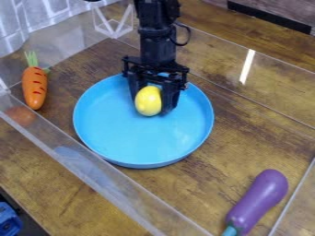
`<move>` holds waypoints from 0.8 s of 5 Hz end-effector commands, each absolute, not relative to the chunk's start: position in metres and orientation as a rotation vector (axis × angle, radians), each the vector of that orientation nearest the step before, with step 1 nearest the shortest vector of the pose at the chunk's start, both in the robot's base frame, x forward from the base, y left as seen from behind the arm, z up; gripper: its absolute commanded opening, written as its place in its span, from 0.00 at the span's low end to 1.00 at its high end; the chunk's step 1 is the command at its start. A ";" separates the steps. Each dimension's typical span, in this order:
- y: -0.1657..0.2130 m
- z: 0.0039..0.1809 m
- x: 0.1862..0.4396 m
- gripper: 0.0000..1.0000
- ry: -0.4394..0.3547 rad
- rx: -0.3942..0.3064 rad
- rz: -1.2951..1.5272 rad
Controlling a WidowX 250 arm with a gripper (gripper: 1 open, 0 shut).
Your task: Put the lemon on the blue tray
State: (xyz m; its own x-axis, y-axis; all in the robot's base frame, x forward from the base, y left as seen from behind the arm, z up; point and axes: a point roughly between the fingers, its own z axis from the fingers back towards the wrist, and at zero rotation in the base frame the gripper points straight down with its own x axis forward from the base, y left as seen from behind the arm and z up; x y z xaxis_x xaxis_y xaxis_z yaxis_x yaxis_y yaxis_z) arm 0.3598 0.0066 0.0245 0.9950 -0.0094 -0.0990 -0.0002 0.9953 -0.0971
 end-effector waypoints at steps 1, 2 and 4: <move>0.034 0.027 0.354 0.00 0.112 -0.057 0.032; 0.045 0.027 0.350 0.00 0.127 -0.033 0.040; 0.059 0.023 0.342 0.00 0.155 0.005 0.051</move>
State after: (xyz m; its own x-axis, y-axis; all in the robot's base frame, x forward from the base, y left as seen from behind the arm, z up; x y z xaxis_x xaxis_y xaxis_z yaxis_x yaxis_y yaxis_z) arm 0.3459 0.0452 0.0209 0.9878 0.0192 -0.1548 -0.0200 0.9998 -0.0034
